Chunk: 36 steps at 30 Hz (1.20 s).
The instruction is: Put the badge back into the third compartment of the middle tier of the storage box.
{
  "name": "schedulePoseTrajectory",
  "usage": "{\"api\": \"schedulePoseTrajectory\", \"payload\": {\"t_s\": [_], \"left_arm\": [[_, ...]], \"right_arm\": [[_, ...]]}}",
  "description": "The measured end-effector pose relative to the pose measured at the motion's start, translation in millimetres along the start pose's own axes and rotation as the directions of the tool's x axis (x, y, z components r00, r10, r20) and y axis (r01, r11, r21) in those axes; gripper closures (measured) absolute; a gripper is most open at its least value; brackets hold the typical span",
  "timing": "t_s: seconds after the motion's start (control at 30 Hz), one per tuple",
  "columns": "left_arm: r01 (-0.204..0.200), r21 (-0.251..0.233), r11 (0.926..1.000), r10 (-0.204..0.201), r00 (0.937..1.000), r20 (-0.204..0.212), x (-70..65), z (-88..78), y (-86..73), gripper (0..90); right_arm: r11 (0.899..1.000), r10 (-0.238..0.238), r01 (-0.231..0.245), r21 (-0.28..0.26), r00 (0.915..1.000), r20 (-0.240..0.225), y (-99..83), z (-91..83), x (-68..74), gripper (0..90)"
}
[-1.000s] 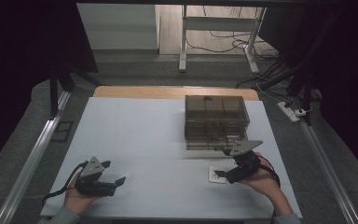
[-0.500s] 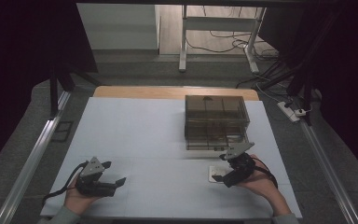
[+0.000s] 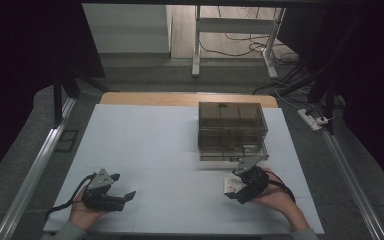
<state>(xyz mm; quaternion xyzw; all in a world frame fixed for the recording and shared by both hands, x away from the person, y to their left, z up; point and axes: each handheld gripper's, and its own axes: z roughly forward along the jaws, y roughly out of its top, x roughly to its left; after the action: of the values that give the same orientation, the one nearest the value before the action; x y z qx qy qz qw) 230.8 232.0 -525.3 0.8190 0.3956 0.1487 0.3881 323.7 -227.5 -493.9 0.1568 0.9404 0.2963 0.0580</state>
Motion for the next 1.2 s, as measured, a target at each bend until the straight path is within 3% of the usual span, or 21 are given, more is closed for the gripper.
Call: {"api": "schedulePoseTrajectory", "payload": {"t_s": [0.47,0.93,1.0,1.1,1.2], "left_arm": [[0.001,0.009,1.0000,-0.001,1.0000,0.001,0.9,2.0,-1.0,14.0],[0.006,0.009,0.9999,-0.006,0.9999,0.009,1.7,2.0,-1.4,14.0],[0.006,0.010,0.9999,-0.006,0.9999,0.009,1.7,2.0,-1.5,14.0],[0.007,0.010,0.9999,-0.007,0.9999,0.010,1.6,2.1,-1.5,14.0],[0.008,0.009,0.9999,-0.008,0.9999,0.009,1.4,1.8,-1.6,14.0]], "right_arm": [[0.997,-0.014,0.014,0.074,0.9999,0.003,-2.9,13.6,0.8,14.5],[0.995,-0.010,0.009,0.102,0.9999,0.010,-5.1,20.4,-4.2,15.0],[0.995,-0.001,0.000,0.104,0.9999,0.011,-5.2,19.5,-3.5,18.7],[0.995,-0.022,0.021,0.094,0.9997,0.008,-5.2,17.0,-3.8,31.4],[0.995,-0.034,0.033,0.098,0.9994,0.012,-4.6,16.2,-1.8,32.8]]}}
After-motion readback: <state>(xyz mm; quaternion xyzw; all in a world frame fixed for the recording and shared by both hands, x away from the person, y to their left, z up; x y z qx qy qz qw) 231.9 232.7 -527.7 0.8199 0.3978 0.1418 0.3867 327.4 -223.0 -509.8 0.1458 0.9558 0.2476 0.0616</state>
